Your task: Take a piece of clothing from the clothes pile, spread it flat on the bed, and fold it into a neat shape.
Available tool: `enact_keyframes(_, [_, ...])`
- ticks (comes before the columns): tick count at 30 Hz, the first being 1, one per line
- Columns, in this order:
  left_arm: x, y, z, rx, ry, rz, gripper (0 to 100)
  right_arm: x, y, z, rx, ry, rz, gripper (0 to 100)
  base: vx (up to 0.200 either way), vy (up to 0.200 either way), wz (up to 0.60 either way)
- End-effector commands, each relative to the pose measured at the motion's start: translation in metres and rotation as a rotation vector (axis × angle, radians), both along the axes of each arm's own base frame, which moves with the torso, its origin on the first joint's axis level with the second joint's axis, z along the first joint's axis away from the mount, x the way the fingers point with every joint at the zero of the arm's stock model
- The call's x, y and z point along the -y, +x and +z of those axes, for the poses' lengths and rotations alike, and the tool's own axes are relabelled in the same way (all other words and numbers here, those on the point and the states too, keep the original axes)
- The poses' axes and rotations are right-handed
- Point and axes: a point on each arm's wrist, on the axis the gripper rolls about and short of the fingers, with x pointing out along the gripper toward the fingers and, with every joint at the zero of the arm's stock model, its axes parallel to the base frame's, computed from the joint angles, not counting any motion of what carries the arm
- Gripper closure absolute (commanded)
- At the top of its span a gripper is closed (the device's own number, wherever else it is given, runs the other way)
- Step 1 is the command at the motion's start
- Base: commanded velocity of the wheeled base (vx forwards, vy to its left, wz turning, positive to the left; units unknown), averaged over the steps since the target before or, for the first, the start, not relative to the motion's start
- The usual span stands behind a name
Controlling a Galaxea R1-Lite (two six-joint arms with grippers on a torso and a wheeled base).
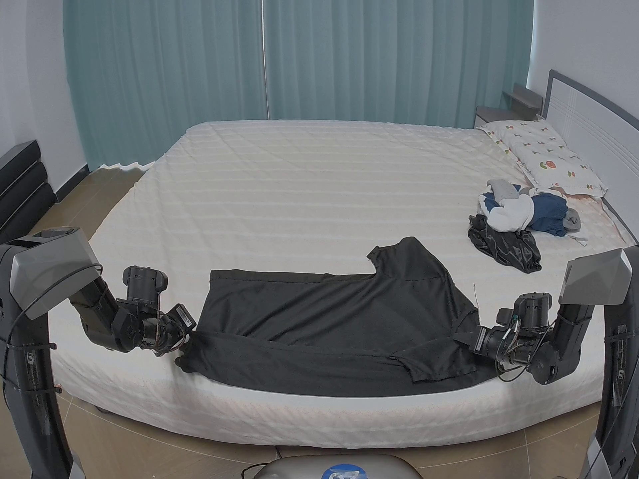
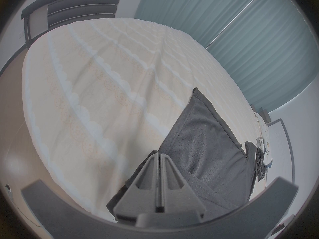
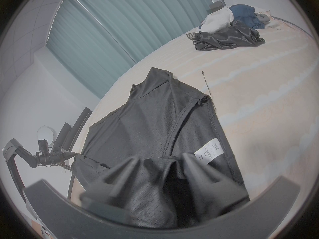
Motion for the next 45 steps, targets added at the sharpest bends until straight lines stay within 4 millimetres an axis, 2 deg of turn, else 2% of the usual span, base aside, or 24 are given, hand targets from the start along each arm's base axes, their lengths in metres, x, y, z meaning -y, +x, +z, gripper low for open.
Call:
enact_keyframes(1, [0.001, 0.000, -0.001, -0.002, 0.000, -0.001, 100, 0.003, 0.000, -0.002, -0.001, 0.001, -0.008, 100, 0.000, 0.000, 0.00])
enact_keyframes(11, [0.002, -0.001, -0.003, -0.010, 0.007, -0.004, 100, 0.019, 0.011, 0.012, 0.060, 0.011, -0.062, 100, 0.000, 0.000, 0.00])
enact_keyframes(20, [0.002, -0.002, -0.004, -0.015, 0.010, -0.009, 100, 0.012, 0.008, 0.010, 0.048, 0.014, -0.041, 100, 0.000, 0.000, 0.00])
enact_keyframes(21, [0.002, -0.002, -0.004, -0.016, 0.010, -0.009, 100, 0.012, 0.007, 0.009, 0.044, 0.014, -0.041, 0, 0.000, 0.000, 0.00])
enact_keyframes(22, [0.002, -0.002, -0.004, -0.016, 0.010, -0.009, 0, 0.012, 0.006, 0.009, 0.042, 0.014, -0.041, 0, 0.000, 0.000, 0.00])
enact_keyframes(31, [-0.001, -0.001, 0.001, -0.001, 0.006, 0.000, 0, 0.016, -0.005, 0.015, 0.064, 0.104, -0.107, 0, 0.000, 0.000, 0.00])
enact_keyframes(35, [-0.005, 0.002, 0.012, 0.037, 0.000, 0.014, 0, 0.029, -0.006, 0.018, 0.061, 0.179, -0.193, 0, 0.000, 0.000, 0.00])
enact_keyframes(41, [-0.014, 0.003, 0.020, 0.062, -0.020, 0.067, 0, 0.030, -0.006, 0.016, 0.055, 0.191, -0.201, 0, 0.000, 0.000, 0.00])
enact_keyframes(45, [-0.017, 0.003, 0.019, 0.058, -0.030, 0.068, 0, 0.034, -0.005, 0.021, 0.064, 0.211, -0.223, 0, 0.200, 0.000, 0.00])
